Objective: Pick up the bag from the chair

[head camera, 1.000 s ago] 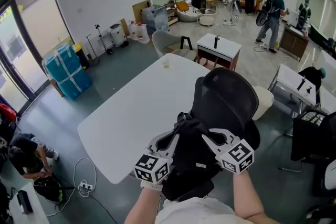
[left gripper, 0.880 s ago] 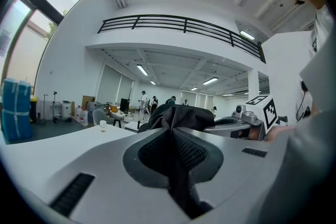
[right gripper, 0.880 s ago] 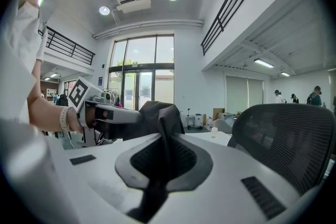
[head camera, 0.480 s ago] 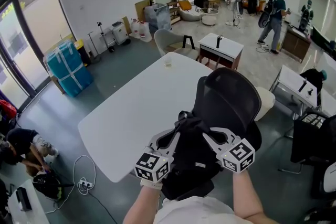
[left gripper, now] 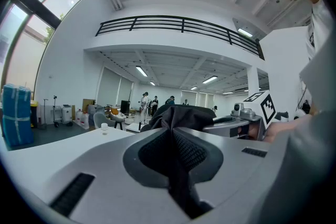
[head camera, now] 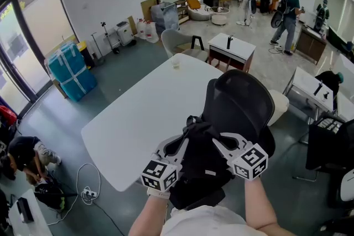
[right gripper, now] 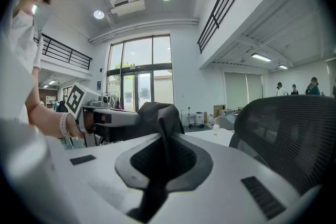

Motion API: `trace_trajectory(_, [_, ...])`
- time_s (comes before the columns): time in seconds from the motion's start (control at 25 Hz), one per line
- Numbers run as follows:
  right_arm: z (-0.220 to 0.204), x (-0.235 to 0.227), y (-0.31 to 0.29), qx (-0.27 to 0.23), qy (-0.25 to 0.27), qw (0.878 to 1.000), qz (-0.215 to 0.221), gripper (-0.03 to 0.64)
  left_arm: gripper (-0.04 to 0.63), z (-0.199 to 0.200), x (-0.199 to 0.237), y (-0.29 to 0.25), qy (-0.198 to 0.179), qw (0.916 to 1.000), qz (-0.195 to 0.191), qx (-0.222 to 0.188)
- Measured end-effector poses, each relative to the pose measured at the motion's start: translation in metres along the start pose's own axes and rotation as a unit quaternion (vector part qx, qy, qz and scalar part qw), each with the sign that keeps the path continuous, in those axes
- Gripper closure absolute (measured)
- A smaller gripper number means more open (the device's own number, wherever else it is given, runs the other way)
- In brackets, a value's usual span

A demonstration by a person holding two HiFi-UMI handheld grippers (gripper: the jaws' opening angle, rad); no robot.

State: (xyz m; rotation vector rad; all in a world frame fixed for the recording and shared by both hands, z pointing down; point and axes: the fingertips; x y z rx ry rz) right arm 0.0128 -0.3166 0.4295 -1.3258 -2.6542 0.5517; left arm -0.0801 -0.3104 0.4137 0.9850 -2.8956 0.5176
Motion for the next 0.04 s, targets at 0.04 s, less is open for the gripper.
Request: trace_trajectory(0.04, [0.0003, 0.0004, 0.0003, 0.0, -0.001, 1.0, 0.0, 0.589, 0.55, 0.0003, -0.0002, 0.0004, 0.0, 1.0, 0.0, 0.0])
Point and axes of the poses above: the fingertips, and each gripper's own axes: y backward along the fingers, x to its left, z out of its top, and after that the axes turned 9 degrees about x, right-handed
